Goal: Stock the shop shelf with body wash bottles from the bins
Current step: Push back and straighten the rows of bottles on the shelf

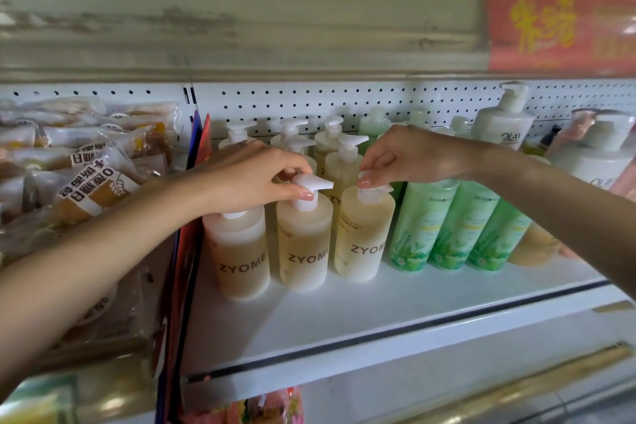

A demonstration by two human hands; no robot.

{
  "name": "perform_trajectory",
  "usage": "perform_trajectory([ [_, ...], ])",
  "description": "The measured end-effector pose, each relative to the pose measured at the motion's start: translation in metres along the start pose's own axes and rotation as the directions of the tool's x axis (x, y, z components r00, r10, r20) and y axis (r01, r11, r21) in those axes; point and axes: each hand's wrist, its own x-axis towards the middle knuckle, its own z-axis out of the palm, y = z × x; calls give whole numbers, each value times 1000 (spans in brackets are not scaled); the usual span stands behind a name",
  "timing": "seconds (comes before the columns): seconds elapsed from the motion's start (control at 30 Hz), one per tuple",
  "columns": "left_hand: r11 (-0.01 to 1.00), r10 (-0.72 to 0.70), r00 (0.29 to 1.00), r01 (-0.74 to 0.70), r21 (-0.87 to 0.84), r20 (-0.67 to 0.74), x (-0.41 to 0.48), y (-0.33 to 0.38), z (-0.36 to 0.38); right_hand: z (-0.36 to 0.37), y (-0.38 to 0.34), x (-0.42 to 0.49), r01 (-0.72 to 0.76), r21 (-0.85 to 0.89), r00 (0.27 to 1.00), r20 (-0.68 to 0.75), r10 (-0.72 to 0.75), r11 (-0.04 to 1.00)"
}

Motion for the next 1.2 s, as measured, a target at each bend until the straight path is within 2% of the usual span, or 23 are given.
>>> perform_trajectory([
  [0.27,1000,-9,1000,8,-10,-10,2,-3,0,1,0,1,-19,16,1000,0,19,1000],
  [0.5,999,-12,1000,11,-44,-19,1,-6,3,3,-4,-7,-45,-88,999,-31,43,995],
  [0.6,998,-14,1000,13,-63,-15,0,-7,3,2,-5,-16,-44,-97,993,-109,33,994],
  [0.7,997,-11,999,8,-82,-35,-4,-6,4,-3,-6,-29,-53,-114,965,-260,22,992],
  [0.83,996,71,988,-78,-52,-136,-10,1,2,-13,-8,-55,-118,-39,908,-409,92,992],
  [0.93,990,137,975,-140,-8,-174,-13,11,-2,-17,-8,-80,-149,-16,877,-464,125,989],
  [1.03,985,171,970,-173,8,-173,-13,27,-6,-18,-10,-108,-172,21,861,-482,161,985],
  [1.2,980,194,968,-197,-5,-156,-13,48,-6,-21,-11,-144,-248,-185,908,-386,161,951],
])
